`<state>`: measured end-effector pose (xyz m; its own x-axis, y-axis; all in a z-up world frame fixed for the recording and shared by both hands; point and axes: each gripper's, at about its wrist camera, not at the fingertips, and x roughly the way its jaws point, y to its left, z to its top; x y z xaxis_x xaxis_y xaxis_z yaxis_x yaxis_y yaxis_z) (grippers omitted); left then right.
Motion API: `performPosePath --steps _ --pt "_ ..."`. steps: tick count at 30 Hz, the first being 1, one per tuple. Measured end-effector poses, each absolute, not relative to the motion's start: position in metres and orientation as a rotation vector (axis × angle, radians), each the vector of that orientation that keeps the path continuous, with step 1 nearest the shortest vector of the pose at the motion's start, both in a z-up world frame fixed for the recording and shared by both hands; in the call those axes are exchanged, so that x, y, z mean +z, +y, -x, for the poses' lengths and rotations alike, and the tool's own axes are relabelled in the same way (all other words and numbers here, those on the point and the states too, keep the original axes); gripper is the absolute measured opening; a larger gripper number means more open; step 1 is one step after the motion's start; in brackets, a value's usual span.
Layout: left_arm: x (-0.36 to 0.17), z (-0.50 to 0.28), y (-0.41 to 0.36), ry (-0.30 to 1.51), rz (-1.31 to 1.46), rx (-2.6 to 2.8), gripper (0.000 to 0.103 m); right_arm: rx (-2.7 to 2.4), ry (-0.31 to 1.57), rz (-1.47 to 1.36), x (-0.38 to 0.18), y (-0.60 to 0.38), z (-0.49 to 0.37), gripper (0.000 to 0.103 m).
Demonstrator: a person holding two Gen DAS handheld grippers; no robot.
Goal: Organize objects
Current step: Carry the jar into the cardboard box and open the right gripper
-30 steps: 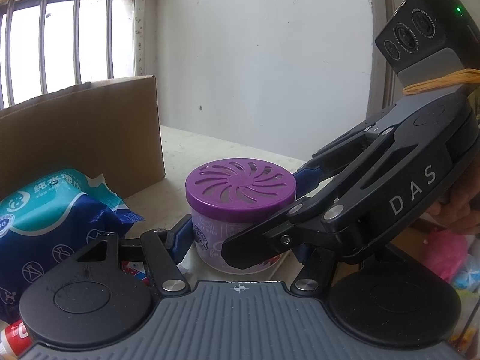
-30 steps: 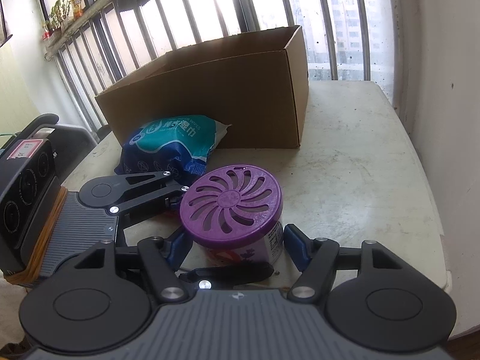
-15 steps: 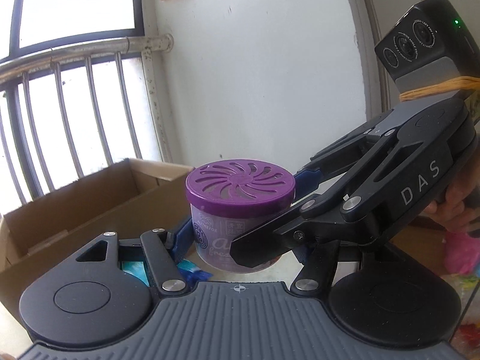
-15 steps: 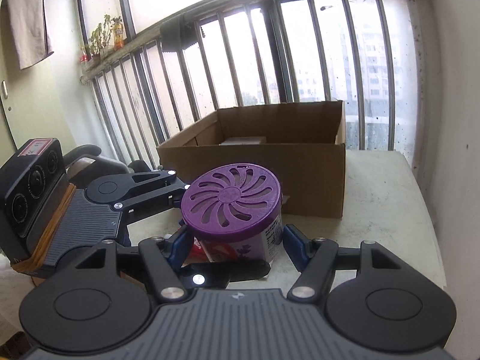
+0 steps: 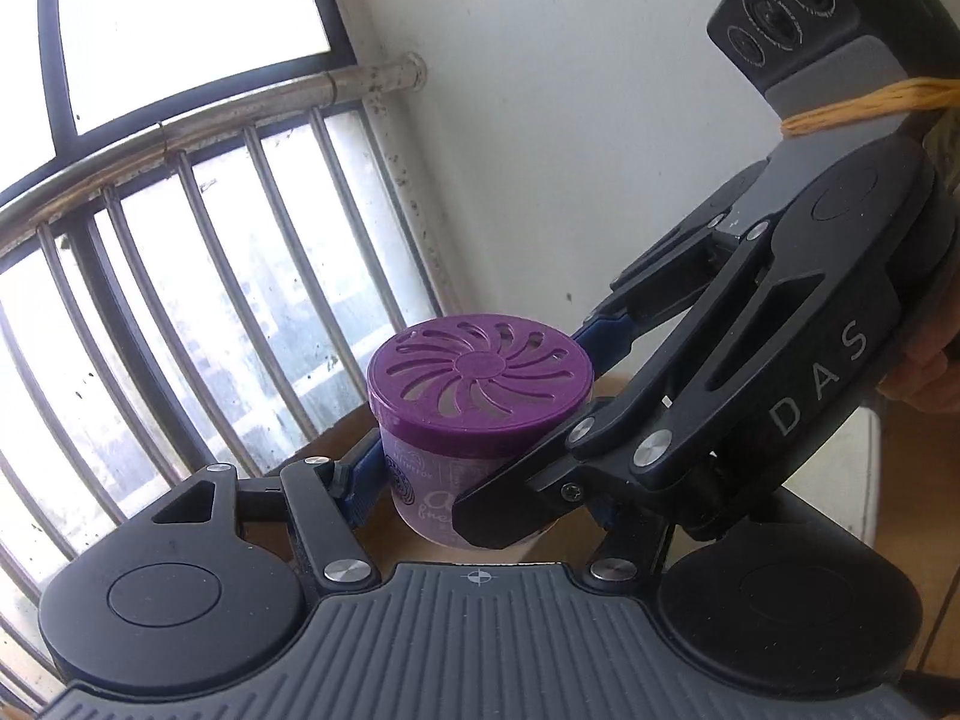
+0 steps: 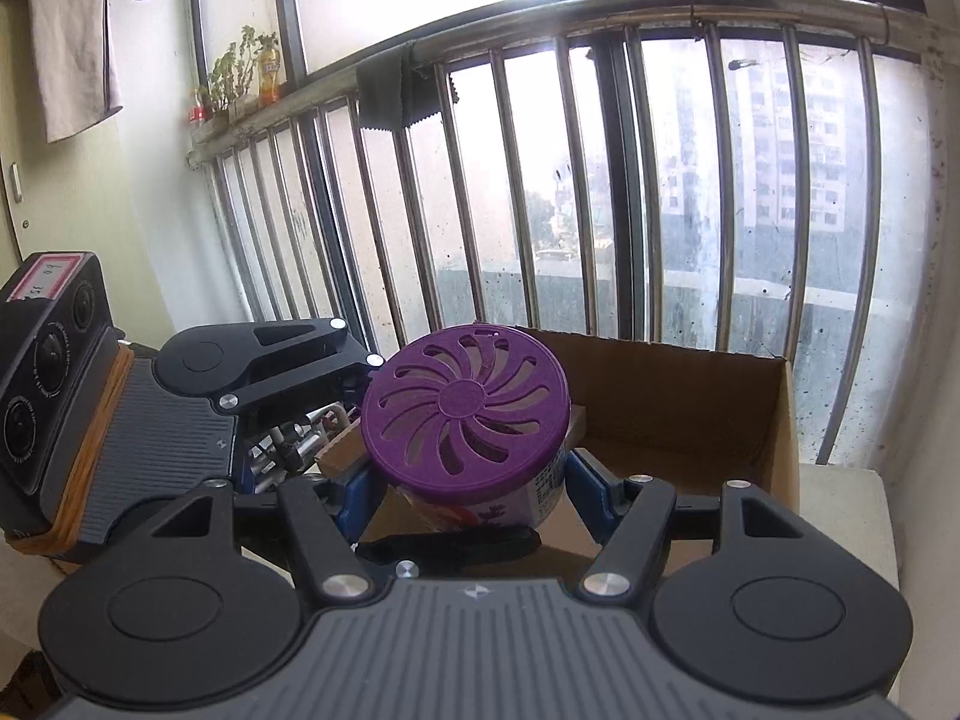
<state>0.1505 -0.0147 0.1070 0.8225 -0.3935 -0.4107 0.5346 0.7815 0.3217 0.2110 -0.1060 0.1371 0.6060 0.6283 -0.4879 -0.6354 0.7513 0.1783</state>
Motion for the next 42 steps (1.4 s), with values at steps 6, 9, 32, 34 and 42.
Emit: performPosePath --steps 6,9,32,34,42 --pt "0.101 -0.215 0.017 0.501 -0.301 -0.520 0.065 0.719 0.721 -0.054 0.136 -0.082 -0.285 0.069" --pt "0.094 -0.250 0.019 0.594 -0.270 -0.511 0.065 0.682 0.814 -0.092 0.127 -0.075 -0.317 0.069" --pt "0.005 -0.353 -0.009 1.059 -0.439 -0.511 0.067 0.514 1.221 -0.305 0.009 -0.079 -0.423 0.068" --pt "0.006 -0.351 -0.009 1.088 -0.451 -0.522 0.070 0.519 1.221 -0.302 0.008 -0.080 -0.420 0.068" --pt "0.029 -0.329 0.001 1.062 -0.464 -0.484 0.088 0.527 1.218 -0.219 0.015 -0.071 -0.412 0.077"
